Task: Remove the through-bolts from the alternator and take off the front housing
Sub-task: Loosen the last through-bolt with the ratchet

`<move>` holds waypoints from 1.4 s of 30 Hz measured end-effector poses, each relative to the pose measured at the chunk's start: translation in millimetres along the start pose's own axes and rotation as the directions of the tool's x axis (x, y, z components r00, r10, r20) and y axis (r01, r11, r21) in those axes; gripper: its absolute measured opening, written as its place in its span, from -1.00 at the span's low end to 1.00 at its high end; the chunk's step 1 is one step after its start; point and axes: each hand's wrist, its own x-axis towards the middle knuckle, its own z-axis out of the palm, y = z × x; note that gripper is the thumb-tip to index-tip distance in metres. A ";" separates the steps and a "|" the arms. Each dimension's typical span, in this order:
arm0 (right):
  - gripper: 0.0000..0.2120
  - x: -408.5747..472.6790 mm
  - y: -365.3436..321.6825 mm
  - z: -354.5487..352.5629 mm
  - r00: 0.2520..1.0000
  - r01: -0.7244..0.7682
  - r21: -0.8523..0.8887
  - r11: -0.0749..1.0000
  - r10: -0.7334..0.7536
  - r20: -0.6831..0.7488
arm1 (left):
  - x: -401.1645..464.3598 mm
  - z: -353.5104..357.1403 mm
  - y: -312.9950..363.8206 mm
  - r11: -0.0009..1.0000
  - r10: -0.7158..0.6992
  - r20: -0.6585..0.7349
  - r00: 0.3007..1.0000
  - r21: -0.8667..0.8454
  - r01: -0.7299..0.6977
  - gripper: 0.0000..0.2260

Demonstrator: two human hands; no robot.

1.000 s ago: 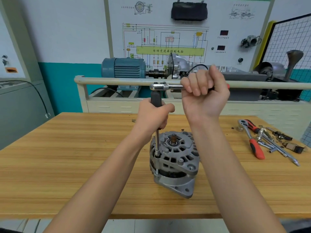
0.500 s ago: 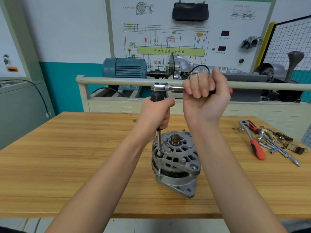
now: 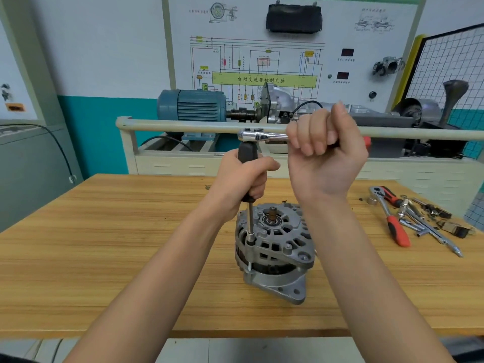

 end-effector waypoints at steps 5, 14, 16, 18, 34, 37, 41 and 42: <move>-0.60 16.2 -1.2 -20.2 0.968 -0.170 0.421 0.891 0.231 -0.098 | 3.0 -1.5 5.9 0.995 -0.024 0.241 0.970 -0.090 0.047 -0.67; -0.51 18.4 -0.4 -23.1 0.934 -0.120 0.493 0.862 0.267 -0.239 | 6.6 10.5 11.5 0.988 -0.155 0.123 0.980 0.011 0.155 -0.51; -0.49 9.3 -3.6 -14.5 0.957 -0.083 0.303 0.949 0.161 -0.243 | 8.4 9.0 11.7 0.987 -0.157 0.086 0.984 0.024 0.156 -0.52; -0.55 -5.1 -1.8 -2.6 0.986 0.045 0.007 0.999 -0.043 -0.160 | 11.3 8.5 11.2 0.987 -0.159 0.080 0.984 0.047 0.156 -0.53; -0.54 22.1 8.0 -31.5 0.960 -0.206 0.358 0.911 0.259 -0.107 | 9.8 -9.0 7.6 0.985 -0.047 0.046 0.998 0.166 0.039 -0.65; -0.58 29.7 15.3 -43.5 0.924 -0.220 0.580 0.784 0.358 -0.133 | 5.5 -8.0 5.9 0.993 0.003 0.085 0.996 0.117 -0.013 -0.67; -0.53 28.3 12.6 -39.9 0.914 -0.183 0.548 0.816 0.346 -0.210 | 7.8 0.2 2.5 0.992 -0.099 0.114 0.989 -0.065 0.107 -0.64; -0.51 25.3 9.5 -37.2 0.920 -0.167 0.509 0.844 0.319 -0.226 | 8.2 2.2 1.1 0.991 -0.112 0.096 0.989 -0.069 0.119 -0.60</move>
